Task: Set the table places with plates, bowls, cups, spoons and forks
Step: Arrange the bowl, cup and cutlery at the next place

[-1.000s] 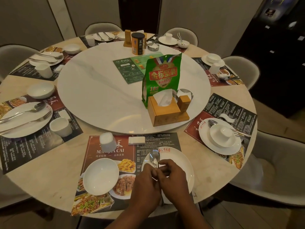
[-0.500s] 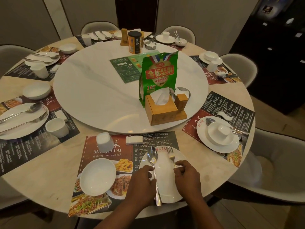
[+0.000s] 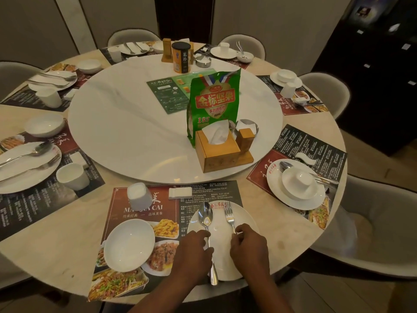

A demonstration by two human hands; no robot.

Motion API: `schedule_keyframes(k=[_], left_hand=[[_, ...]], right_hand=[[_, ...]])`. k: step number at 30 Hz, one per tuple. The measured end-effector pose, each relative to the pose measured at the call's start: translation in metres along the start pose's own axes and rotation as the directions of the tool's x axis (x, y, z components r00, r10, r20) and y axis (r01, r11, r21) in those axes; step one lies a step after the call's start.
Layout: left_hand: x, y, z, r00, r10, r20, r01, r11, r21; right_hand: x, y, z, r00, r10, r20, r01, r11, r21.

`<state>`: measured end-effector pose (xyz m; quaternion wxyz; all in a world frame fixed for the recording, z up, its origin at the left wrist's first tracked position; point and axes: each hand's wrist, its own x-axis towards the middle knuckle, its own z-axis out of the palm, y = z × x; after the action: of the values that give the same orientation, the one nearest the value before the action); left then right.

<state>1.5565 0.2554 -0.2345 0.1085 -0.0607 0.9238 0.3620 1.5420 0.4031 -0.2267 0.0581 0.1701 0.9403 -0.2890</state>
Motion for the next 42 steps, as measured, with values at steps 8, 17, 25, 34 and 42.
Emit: schedule_keyframes(k=[8,17,25,34,42], left_hand=[[0.003,-0.005,0.004,1.000,-0.001,0.001,0.001,1.000,-0.017],[0.003,-0.005,0.006,1.000,-0.022,-0.006,0.021,0.999,-0.030],[0.000,-0.003,0.003,1.000,-0.018,0.010,0.018,1.000,-0.013],[-0.002,-0.001,0.001,1.000,-0.021,0.014,0.021,0.999,-0.042],[-0.009,-0.011,-0.017,0.999,0.015,-0.040,-0.019,0.996,-0.085]], right_hand=[[0.001,0.004,-0.001,0.999,-0.025,-0.023,0.025,1.000,0.011],[0.002,0.007,0.003,1.000,-0.020,-0.019,0.020,1.000,0.024],[0.002,0.009,0.005,0.999,-0.024,-0.027,0.024,0.999,0.028],[0.003,0.012,0.008,0.999,-0.025,-0.039,0.026,0.999,0.029],[-0.001,0.010,0.008,0.992,-0.075,-0.101,0.073,0.997,-0.024]])
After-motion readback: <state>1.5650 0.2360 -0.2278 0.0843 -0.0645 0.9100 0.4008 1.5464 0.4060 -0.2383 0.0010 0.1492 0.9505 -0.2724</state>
